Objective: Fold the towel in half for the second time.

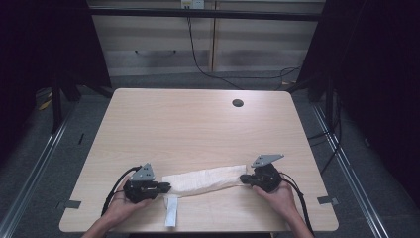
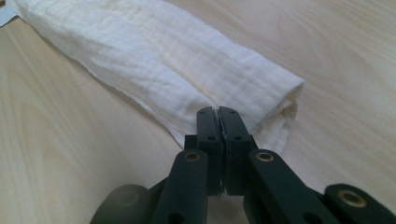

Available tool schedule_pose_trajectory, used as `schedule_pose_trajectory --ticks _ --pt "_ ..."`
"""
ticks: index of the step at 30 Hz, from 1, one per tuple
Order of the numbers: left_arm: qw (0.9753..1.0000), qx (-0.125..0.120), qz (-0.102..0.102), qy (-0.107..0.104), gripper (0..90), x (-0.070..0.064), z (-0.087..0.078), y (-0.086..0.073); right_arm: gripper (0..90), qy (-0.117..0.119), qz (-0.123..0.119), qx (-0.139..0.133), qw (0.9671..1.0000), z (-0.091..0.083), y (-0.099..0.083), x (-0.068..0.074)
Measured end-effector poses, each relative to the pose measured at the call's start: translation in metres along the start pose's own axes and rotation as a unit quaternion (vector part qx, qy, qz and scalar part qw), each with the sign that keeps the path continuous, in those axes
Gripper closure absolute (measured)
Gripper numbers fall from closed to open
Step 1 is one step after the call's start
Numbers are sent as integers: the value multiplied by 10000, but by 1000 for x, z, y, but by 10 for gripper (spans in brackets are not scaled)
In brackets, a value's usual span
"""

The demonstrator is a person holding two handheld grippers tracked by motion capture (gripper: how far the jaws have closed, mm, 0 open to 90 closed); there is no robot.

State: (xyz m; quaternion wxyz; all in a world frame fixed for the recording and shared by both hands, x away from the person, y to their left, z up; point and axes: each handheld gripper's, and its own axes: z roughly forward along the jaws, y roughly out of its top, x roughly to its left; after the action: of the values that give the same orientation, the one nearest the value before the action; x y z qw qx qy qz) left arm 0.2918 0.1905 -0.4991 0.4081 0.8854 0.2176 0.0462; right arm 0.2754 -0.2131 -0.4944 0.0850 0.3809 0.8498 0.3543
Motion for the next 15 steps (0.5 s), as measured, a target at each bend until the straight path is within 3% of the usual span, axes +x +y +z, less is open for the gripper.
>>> schedule_pose_trajectory --ticks 2,6,10,15 --pt "9999 3 -6 128 848 8 5 5 890 -60 26 -2 10000 2 3 -3" --pt "9995 -84 -262 164 848 29 12 11 890 -123 131 -38 9998 6 6 -8" --pt "9989 -205 -280 312 848 34 18 13 887 -354 99 -76 9993 8 10 -12" --pt "9987 -245 -294 333 847 33 17 11 865 -514 -187 -197 9983 0 2 -6"
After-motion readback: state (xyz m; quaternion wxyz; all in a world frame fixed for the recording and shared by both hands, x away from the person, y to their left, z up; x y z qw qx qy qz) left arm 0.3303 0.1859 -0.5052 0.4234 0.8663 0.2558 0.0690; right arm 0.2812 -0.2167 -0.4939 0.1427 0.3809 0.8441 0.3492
